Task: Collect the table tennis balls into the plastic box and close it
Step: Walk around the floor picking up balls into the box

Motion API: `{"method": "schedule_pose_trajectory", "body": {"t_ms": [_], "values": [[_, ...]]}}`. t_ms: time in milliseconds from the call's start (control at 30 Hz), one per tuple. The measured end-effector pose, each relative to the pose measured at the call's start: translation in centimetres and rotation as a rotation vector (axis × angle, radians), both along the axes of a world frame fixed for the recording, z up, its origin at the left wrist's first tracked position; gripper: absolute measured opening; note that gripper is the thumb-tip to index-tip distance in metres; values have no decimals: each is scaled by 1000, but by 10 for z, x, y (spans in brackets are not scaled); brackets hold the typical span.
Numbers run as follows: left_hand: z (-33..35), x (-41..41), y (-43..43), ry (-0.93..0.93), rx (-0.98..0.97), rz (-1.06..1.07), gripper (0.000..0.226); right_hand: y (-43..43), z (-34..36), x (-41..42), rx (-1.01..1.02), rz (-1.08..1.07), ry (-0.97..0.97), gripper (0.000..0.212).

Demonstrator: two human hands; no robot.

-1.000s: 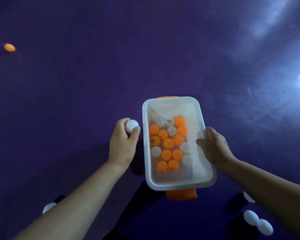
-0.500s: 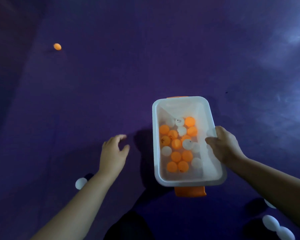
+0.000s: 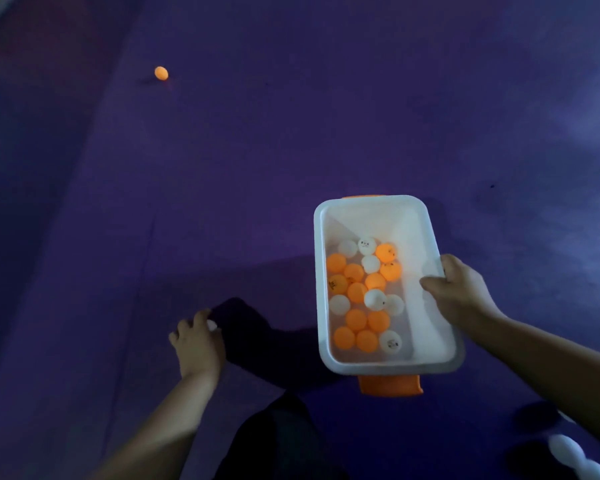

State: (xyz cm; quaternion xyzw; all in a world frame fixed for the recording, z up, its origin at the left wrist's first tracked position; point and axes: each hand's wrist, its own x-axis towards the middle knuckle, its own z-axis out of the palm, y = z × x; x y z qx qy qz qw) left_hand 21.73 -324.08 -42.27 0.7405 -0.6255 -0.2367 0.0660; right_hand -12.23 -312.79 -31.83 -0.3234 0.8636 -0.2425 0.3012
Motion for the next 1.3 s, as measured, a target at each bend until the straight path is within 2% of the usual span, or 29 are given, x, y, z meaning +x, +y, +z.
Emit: {"method": "schedule_pose_trajectory", "body": {"t_ms": [67,167,267,367,433,500,533,567,600,667,733,900,1000,1067,1200,1267,1300], "values": [[20,-26,-4,221,-95,-27,39,3,0,1,2,-11,-24,10],[72,-82,-2,571,-233,-199,32,8,1,0,18,-35,-44,11],[112,-129,6,717,-242,-480,21,13,3,-6,27,-66,-20,10],[117,-159,10,604,-91,-777,34,21,8,-12,13,-81,-8,9],[113,-171,11,451,-158,-862,48,31,12,-18,-1,-96,3,9],[114,-180,14,383,-247,-780,60,43,19,-26,-22,-133,6,7],[115,-184,16,379,-204,-718,67,49,22,-30,-36,-158,9,9],[116,-190,19,393,-75,-661,72,56,27,-35,-52,-183,17,14],[117,-198,23,407,106,-620,71,62,31,-40,-63,-205,29,19],[122,-214,33,428,395,-628,49,72,38,-52,-66,-239,72,24],[127,-230,43,487,471,-670,25,82,45,-66,-61,-257,120,22],[135,-271,59,526,365,-712,2,120,61,-95,-46,-247,73,21],[132,-286,66,486,338,-752,10,158,56,-104,-91,-292,-29,23],[128,-294,71,446,330,-771,12,193,38,-108,-61,-330,-13,25],[115,-300,82,345,330,-790,9,270,-17,-105,310,-249,201,16],[105,-298,88,289,307,-805,11,300,-45,-92,426,-212,182,7],[100,-296,91,268,289,-813,13,312,-57,-85,428,-198,177,16]]}}
